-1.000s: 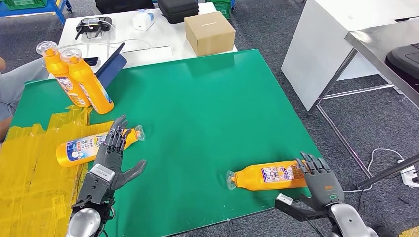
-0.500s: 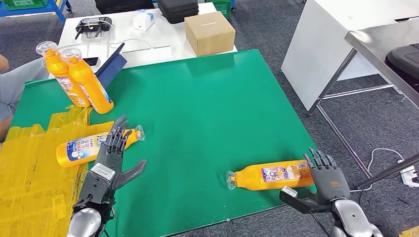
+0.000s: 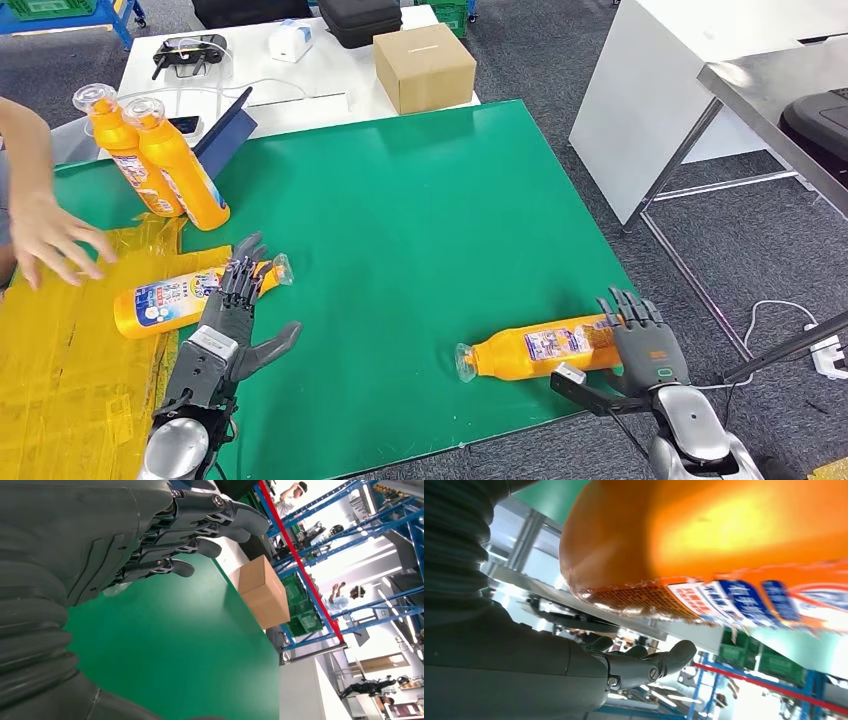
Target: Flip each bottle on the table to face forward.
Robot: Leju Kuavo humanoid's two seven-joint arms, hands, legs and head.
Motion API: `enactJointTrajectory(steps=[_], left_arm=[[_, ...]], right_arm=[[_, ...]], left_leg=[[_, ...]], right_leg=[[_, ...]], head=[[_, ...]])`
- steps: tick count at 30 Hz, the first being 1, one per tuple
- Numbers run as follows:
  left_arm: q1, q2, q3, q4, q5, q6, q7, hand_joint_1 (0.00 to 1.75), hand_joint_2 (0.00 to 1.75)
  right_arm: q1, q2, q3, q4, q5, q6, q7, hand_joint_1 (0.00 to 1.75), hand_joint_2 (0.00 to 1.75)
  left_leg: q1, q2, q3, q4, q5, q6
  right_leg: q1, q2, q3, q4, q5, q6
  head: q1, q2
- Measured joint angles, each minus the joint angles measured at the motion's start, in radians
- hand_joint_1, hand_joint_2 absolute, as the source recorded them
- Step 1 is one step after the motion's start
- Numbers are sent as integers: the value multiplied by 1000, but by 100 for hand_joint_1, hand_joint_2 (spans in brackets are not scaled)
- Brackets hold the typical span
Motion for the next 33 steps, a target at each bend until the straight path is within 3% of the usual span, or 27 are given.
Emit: enactJointTrajectory(steps=[25,26,30,33], left_arm=[[-29,-4,-10,42,19,-10,1,0,175],[-30,-4,-10,43,19,-10,1,0,175],[-36,-4,-11,52,32,-10,-2,0,175],[-44,-4,-13,65,44,-10,-9,0,175]], right_arm=[[-182,26,133,176,-15,56,-33,0,175],[-187,26,136,181,-21,61,-35,7,175],[-220,13,154,223,-81,121,-64,152,175],[-252,-6,180,273,-128,169,-95,175,175]], left_leg=[[0,1,3,0,0,0],[0,1,3,0,0,0],[0,2,5,0,0,0],[0,2,8,0,0,1]], right_leg=[[0,0,2,0,0,0],[0,0,2,0,0,0],[0,1,4,0,0,0],[0,1,6,-1,0,0]], head=[[0,0],[0,0],[0,0],[0,0]])
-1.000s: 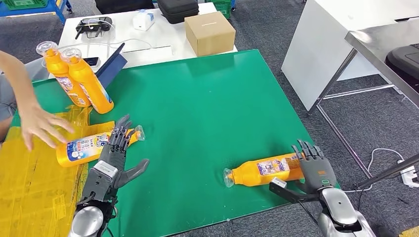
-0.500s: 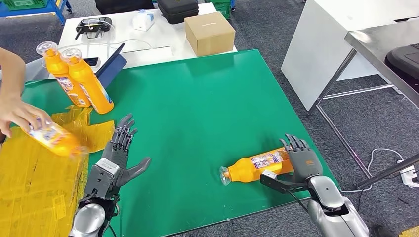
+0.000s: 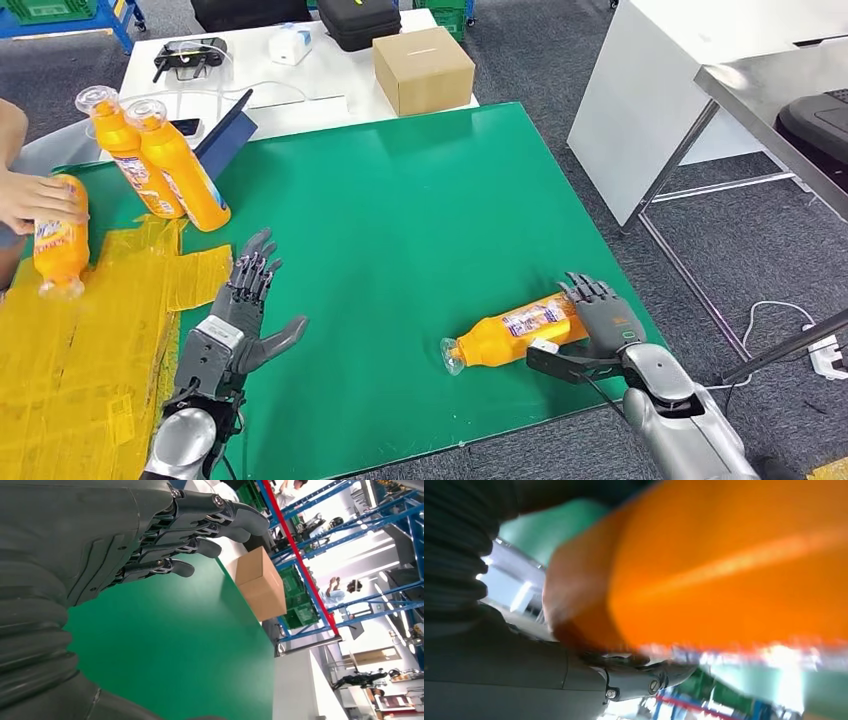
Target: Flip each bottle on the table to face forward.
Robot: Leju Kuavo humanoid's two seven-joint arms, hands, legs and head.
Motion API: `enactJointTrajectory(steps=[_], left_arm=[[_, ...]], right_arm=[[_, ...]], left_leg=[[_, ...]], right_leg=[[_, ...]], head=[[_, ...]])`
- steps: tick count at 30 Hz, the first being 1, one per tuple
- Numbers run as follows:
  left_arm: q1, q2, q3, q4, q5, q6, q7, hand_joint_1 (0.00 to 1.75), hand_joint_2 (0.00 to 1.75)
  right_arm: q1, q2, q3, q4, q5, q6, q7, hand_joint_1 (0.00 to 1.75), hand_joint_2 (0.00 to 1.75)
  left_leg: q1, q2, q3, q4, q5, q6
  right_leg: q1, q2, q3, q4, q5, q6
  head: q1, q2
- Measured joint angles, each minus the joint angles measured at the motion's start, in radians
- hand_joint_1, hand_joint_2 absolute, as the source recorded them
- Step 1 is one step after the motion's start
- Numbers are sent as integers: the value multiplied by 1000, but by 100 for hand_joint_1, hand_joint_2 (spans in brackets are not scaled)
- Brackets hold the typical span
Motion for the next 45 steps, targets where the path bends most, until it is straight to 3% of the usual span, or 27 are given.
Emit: enactJointTrajectory(steps=[7,18,32,36,39,42,45], left_arm=[[-20,0,-14,36,27,9,-16,0,175],[-27,1,-21,62,47,20,-21,0,175],[-27,2,-21,67,49,27,-23,0,175],[-17,2,-20,55,47,20,-14,0,175],[-12,2,-23,40,45,9,-6,0,175],[-14,2,-39,34,41,4,-4,0,175],[-20,3,-66,34,36,-1,-3,0,175]], right_arm=[[-80,-47,77,114,-60,46,-32,175,175],[-135,-72,153,182,-84,53,-31,175,175],[-132,-68,182,196,-73,-34,6,175,175],[-74,-16,124,159,-121,-221,17,175,175],[8,61,21,59,-269,-306,-38,175,175],[67,138,-73,-54,-475,-289,-114,175,175],[101,200,-155,-140,-761,-172,-184,175,175]], left_leg=[[0,-1,9,0,-1,3],[0,-1,20,0,-5,6],[0,-1,23,0,-7,8],[0,-1,21,0,-6,8],[0,-1,15,0,-5,7],[0,-2,10,0,-4,7],[0,-3,7,0,-3,7]], right_leg=[[-1,-1,4,-1,-1,1],[-2,-1,12,-5,-4,4],[-2,-1,23,-8,-4,7],[-2,-1,26,-7,-3,6],[-2,-1,20,-6,-3,6],[-2,-2,14,-5,-3,6],[-2,-3,12,-5,-3,6]], head=[[0,0],[0,0],[0,0],[0,0],[0,0],[0,0],[0,0]])
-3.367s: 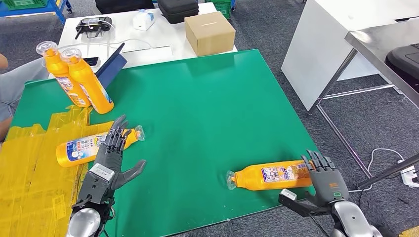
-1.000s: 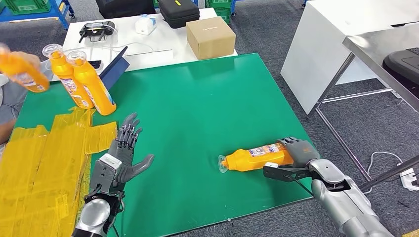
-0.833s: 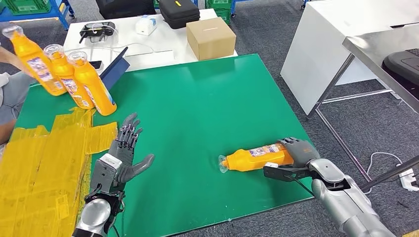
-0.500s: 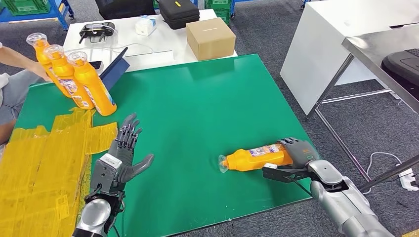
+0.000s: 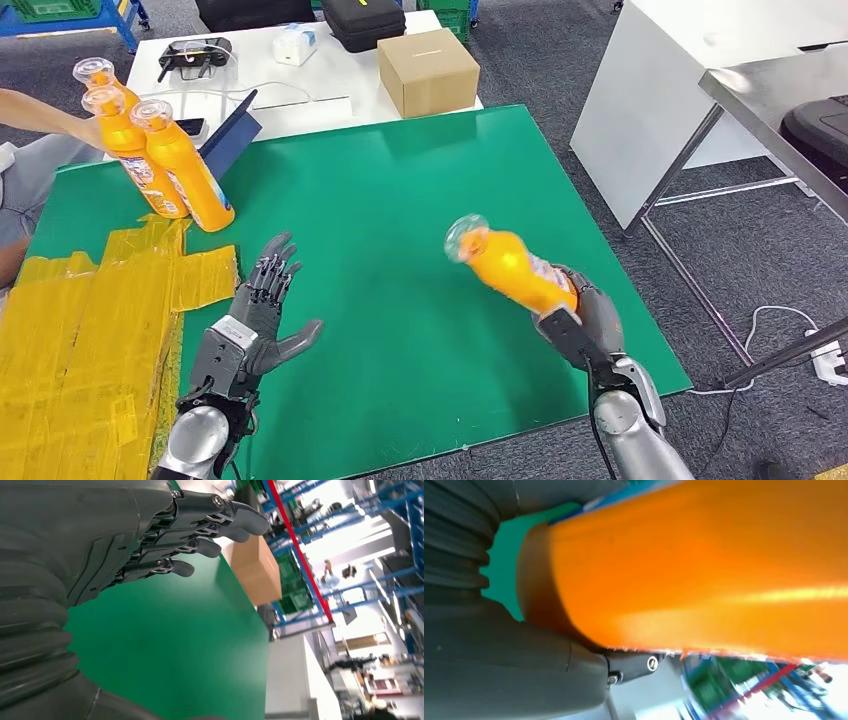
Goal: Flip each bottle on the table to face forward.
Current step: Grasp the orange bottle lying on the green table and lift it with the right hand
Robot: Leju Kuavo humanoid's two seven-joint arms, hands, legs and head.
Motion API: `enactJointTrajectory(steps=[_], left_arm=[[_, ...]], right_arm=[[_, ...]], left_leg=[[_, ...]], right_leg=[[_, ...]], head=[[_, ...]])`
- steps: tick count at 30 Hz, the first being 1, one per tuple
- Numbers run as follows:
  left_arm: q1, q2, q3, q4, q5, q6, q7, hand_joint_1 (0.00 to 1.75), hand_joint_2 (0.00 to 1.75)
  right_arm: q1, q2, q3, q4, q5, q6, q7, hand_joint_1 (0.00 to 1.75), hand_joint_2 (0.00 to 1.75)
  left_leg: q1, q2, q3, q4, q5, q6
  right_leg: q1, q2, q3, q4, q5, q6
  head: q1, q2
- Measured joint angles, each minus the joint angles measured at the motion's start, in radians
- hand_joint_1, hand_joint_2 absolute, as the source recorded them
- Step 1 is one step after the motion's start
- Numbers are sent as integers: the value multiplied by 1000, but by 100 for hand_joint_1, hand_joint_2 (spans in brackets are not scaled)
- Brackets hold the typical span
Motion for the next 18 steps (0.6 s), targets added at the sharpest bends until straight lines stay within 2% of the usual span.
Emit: enactJointTrajectory(steps=[3,7,12,18], left_arm=[[-4,3,-27,1,-4,1,-1,0,175],[-5,10,-55,1,-7,7,-2,0,175],[-10,14,-80,1,-7,8,-2,0,175],[-45,15,-108,19,-7,-5,-2,0,175]], right_arm=[[33,55,-54,-59,-202,97,-36,175,175],[67,116,-78,-106,-343,165,-63,175,175],[78,164,-56,-130,-347,176,-74,175,175],[57,203,28,-128,-339,181,-68,175,175]], left_leg=[[0,0,-1,0,-1,0],[-1,0,-3,0,-1,0],[-1,0,-5,0,-1,-1],[0,0,-5,0,-1,-1]], right_leg=[[0,0,-1,0,0,0],[0,0,-4,0,0,0],[0,0,-5,0,0,0],[0,0,-6,0,0,0]], head=[[0,0],[0,0],[0,0],[0,0]])
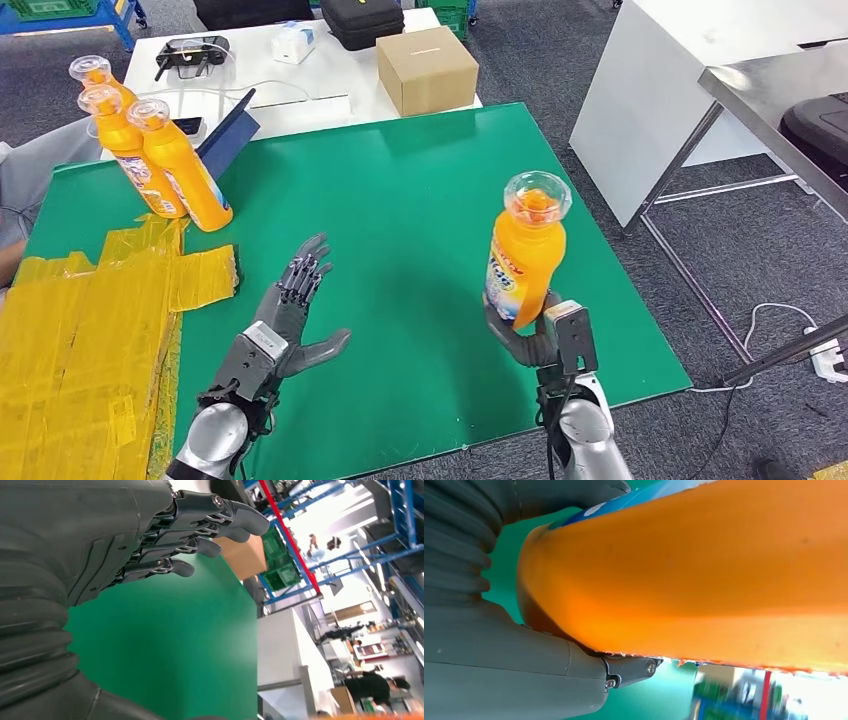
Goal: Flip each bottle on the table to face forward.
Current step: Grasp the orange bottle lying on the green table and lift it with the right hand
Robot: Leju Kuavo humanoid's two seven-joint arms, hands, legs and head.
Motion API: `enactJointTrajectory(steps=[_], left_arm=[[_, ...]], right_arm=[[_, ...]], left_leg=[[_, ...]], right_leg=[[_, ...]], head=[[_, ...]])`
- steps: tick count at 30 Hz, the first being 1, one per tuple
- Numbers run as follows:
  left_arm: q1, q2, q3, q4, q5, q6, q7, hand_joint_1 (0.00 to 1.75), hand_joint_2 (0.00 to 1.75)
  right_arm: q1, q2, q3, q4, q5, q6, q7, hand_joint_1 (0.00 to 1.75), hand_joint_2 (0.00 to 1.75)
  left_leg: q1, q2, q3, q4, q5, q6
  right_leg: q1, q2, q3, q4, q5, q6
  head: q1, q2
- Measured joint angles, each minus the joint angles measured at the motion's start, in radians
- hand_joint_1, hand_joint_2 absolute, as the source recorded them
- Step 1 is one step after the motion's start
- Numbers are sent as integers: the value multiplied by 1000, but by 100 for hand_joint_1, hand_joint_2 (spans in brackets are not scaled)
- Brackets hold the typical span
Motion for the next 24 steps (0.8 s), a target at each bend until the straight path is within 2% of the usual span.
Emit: enactJointTrajectory(steps=[13,24], left_arm=[[-64,0,-43,39,21,-11,-3,0,175],[-106,-1,-67,72,38,-24,-7,0,175]], right_arm=[[-105,50,179,67,-16,25,-5,175,175],[-197,86,246,195,-13,14,-16,175,175]], left_leg=[[0,0,-2,0,0,0],[0,0,-2,0,1,0]], right_leg=[[0,0,-2,0,0,0],[0,0,-2,0,0,0]], head=[[0,0],[0,0]])
